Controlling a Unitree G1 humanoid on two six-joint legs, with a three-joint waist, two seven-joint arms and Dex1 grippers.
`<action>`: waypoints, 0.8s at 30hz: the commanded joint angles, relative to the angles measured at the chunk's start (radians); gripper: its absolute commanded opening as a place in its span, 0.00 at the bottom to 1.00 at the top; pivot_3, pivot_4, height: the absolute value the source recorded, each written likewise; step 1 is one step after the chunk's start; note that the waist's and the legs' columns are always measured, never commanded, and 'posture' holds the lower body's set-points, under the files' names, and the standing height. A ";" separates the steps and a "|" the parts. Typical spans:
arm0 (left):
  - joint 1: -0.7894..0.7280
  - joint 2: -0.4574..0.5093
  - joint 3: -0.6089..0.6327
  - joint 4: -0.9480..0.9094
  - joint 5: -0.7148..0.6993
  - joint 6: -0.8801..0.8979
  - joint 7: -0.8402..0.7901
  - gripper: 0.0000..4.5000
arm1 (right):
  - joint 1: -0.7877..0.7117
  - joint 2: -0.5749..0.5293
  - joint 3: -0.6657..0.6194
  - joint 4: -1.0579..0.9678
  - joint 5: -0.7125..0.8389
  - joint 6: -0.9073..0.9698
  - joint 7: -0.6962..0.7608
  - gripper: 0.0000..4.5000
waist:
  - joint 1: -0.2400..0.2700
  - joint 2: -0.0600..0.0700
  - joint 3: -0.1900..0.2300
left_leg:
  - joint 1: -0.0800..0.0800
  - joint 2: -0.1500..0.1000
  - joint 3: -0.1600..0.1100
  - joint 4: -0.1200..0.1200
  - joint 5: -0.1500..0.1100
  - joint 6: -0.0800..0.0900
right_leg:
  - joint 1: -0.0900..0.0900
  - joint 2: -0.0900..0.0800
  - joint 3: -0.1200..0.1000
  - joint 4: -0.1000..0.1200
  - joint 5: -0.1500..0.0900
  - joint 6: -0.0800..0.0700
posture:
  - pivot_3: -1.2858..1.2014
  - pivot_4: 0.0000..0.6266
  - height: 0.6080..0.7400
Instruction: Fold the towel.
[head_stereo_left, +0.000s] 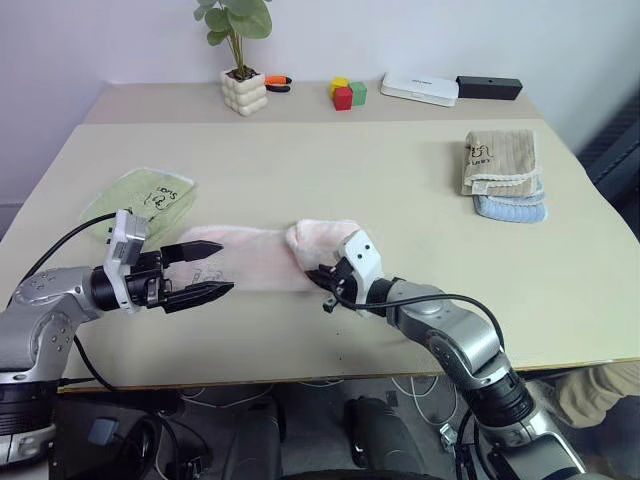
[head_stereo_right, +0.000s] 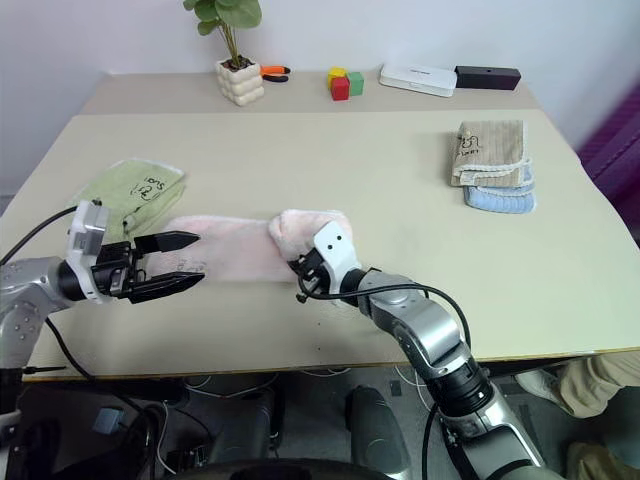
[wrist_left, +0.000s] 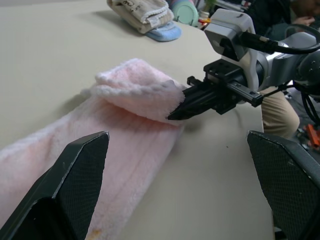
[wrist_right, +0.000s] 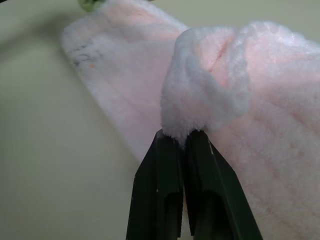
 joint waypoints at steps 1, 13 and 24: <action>-0.002 0.020 0.042 -0.032 -0.026 -0.002 0.005 1.00 | -0.007 0.020 -0.014 -0.023 0.029 0.022 0.038 0.32 | 0.001 0.000 0.000 | 0.000 0.000 0.000 0.000 0.000 0.000 | 0.000 0.000 0.000 0.000 0.000 0.000 | 0.52 0.24 1.00; -0.025 0.000 0.025 -0.017 -0.030 -0.014 0.015 1.00 | -0.016 0.062 -0.220 -0.065 0.106 -0.056 0.078 0.99 | 0.003 0.000 0.000 | 0.000 0.000 0.000 0.000 0.000 0.000 | 0.000 0.000 0.000 0.000 0.000 0.000 | 0.52 0.24 1.00; -0.077 -0.037 -0.005 0.016 -0.002 -0.053 0.027 1.00 | -0.078 0.070 -0.277 0.215 -0.068 -0.366 0.063 0.45 | -0.001 0.000 0.000 | 0.000 0.000 0.001 0.000 0.000 0.000 | 0.000 0.000 0.000 0.000 0.000 0.001 | 0.52 0.24 1.00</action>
